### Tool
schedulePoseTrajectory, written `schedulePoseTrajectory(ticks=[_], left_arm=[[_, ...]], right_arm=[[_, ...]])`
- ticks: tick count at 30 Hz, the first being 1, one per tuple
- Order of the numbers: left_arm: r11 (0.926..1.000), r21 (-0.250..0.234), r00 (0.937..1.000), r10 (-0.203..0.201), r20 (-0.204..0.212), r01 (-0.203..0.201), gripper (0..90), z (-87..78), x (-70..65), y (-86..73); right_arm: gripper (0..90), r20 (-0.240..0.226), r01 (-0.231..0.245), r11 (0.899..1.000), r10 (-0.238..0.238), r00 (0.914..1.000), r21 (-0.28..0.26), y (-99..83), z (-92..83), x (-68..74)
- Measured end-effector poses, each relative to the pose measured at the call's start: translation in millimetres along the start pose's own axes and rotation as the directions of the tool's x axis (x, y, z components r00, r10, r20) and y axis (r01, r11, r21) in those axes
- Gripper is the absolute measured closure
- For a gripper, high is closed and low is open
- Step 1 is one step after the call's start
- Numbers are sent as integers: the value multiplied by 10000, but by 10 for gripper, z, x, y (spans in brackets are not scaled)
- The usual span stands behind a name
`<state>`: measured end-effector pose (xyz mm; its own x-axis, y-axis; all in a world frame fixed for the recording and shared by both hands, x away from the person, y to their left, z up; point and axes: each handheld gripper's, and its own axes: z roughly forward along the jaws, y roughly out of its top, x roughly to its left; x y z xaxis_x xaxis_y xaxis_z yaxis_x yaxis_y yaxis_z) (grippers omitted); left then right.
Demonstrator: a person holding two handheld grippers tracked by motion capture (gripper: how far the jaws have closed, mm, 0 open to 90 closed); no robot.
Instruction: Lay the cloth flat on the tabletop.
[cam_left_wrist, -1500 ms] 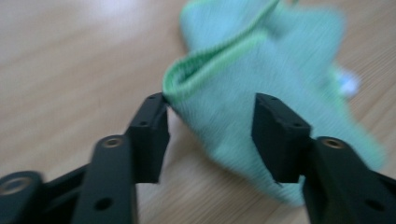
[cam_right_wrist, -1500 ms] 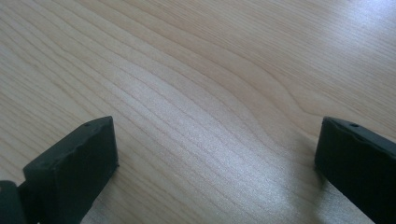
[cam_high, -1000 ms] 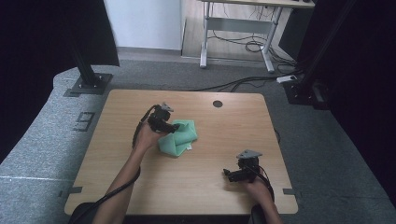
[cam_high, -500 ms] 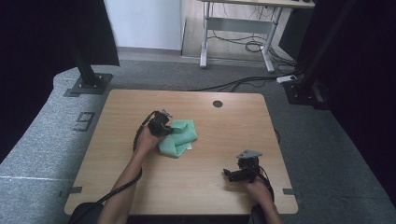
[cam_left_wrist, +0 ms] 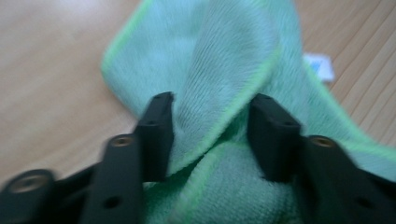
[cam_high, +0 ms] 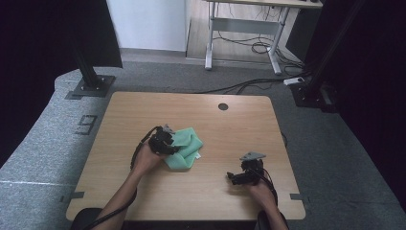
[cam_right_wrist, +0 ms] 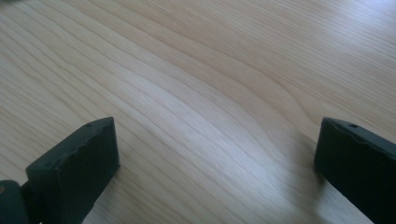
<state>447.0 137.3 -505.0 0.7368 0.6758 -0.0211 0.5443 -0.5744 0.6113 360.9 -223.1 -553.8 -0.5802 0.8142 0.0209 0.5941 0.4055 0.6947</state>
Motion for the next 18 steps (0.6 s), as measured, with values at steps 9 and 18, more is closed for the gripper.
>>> schedulePoseTrajectory(ticks=[9, 18], left_arm=[[9995, -293, 9999, 155, 37, -153, 336, -16, 7, 303], [9999, -42, 9976, -142, -681, 139, 363, 193, 195, 340]], right_arm=[[2, -707, 143, 9993, -166, 9974, -337, 362, 195, 222], [2, -1016, 300, 9984, -348, 9942, -490, 842, 605, 501]])
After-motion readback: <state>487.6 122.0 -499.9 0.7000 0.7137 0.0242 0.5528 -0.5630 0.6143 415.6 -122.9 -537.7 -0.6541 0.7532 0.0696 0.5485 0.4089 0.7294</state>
